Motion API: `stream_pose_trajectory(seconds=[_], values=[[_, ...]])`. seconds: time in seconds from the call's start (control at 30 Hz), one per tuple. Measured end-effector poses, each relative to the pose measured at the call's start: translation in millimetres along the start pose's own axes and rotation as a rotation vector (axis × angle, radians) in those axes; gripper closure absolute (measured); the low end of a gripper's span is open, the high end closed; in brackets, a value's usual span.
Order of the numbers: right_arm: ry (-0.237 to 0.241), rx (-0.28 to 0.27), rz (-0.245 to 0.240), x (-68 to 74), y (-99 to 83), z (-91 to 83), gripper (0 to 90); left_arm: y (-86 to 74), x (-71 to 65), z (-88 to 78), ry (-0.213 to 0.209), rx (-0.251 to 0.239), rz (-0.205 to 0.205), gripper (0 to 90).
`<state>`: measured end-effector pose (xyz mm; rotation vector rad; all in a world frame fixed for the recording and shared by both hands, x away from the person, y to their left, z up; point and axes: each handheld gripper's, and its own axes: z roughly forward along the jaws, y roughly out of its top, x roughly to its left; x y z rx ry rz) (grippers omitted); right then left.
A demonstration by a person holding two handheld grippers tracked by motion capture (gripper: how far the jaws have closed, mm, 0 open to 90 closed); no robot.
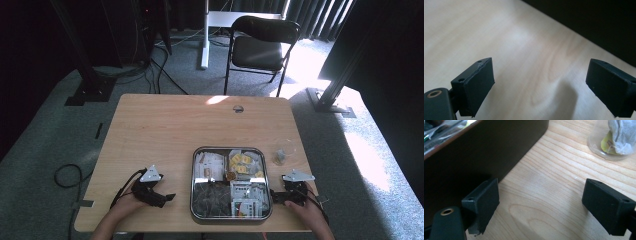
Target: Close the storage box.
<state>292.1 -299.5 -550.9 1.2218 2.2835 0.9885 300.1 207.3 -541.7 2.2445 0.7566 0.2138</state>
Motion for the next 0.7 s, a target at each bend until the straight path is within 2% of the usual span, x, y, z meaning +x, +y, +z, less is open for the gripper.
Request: stream_pose_trajectory(seconds=[0.13,0.23,0.3,0.33,0.7], values=[[0.0,0.0,0.0,0.0,0.0,0.0,13.5,-3.1,-4.4,-0.1,-0.017,0.015,0.043,7.9],[0.0,0.0,0.0,0.0,0.0,0.0,13.5,-3.9,-6.1,1.1,-0.01,0.01,0.062,7.7],[0.0,0.0,0.0,0.0,0.0,0.0,13.5,-4.4,-9.6,3.6,-0.007,0.021,0.096,2.8],[0.0,0.0,0.0,0.0,-0.1,0.0,13.5,-4.1,-12.4,4.7,0.012,0.033,0.116,2.0],[0.0,0.0,0.001,0.1,-0.1,0.0,13.5,-3.6,-13.7,5.6,0.014,0.034,0.115,1.4]])
